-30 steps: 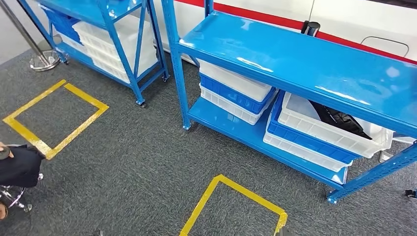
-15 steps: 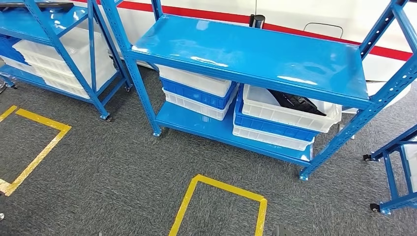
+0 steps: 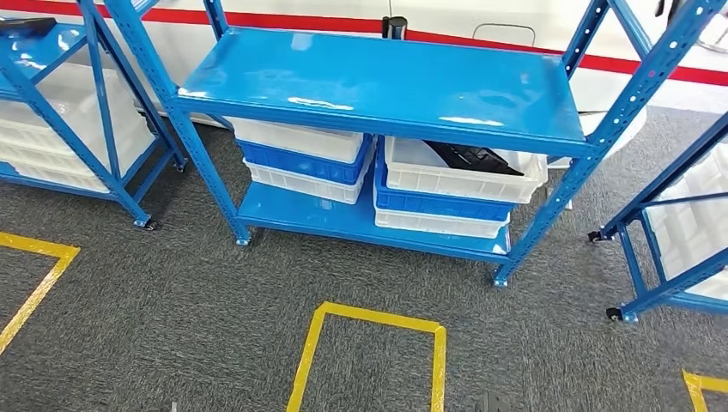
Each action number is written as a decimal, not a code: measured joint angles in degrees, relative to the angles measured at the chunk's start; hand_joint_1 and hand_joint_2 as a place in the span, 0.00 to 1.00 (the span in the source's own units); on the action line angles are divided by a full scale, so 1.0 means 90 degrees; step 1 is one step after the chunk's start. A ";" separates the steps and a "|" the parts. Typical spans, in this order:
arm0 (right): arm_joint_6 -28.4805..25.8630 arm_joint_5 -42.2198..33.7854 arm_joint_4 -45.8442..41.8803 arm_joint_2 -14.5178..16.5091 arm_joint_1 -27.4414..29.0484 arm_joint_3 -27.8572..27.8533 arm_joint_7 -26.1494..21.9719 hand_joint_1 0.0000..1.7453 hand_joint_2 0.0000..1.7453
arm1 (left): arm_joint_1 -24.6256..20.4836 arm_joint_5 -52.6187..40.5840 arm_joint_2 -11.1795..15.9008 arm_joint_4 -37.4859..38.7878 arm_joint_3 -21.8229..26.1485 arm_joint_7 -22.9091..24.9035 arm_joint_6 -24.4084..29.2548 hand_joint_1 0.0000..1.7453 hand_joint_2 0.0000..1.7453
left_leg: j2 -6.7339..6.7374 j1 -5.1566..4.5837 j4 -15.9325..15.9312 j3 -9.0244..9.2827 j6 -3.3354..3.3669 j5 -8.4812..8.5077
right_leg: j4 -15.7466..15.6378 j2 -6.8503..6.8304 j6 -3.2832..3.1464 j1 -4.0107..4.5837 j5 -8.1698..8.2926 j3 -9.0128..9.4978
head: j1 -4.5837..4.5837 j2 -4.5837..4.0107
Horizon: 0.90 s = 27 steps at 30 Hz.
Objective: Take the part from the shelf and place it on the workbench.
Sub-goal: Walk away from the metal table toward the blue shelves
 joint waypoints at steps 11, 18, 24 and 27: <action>-0.0197 0.0077 -0.0001 0.0027 -0.0017 0.0000 -0.0114 0.00 0.00 | 0.0003 0.0019 0.0009 0.0000 0.0001 0.0004 0.0016 0.00 0.00 | -0.0648 0.0065 0.1661 -0.0780 -0.0165 -0.0752 | -0.0045 0.0563 -0.0365 0.0004 0.0086 -0.0027 | -0.0055 0.0000; -0.0246 0.0126 -0.0001 0.0035 -0.0036 0.0002 -0.0047 0.00 0.00 | -0.0021 0.0020 0.0015 0.0000 0.0001 0.0004 0.0018 0.00 0.00 | -0.0713 0.0003 0.0070 -0.0082 -0.0095 -0.0009 | -0.0004 0.0659 -0.0319 0.0117 0.0065 -0.0069 | -0.0041 0.0000; -0.0320 0.0137 -0.0001 0.0032 -0.0038 0.0002 -0.0010 0.00 0.00 | -0.0022 0.0059 0.0021 0.0000 0.0010 -0.0074 0.0018 0.00 0.25 | -0.0714 -0.0092 0.0078 -0.0110 -0.0005 0.0016 | -0.0028 0.0657 -0.0237 0.0091 0.0107 -0.0073 | -0.0040 0.0000; -0.0328 0.0143 -0.0001 0.0030 -0.0038 0.0002 -0.0002 0.00 0.00 | -0.0022 0.0076 0.0018 0.0000 0.0012 -0.0153 -0.0001 0.00 1.00 | -0.0713 -0.0099 0.0079 -0.0113 0.0008 0.0016 | -0.0038 0.0657 -0.0226 0.0083 0.0114 -0.0072 | -0.0039 0.0000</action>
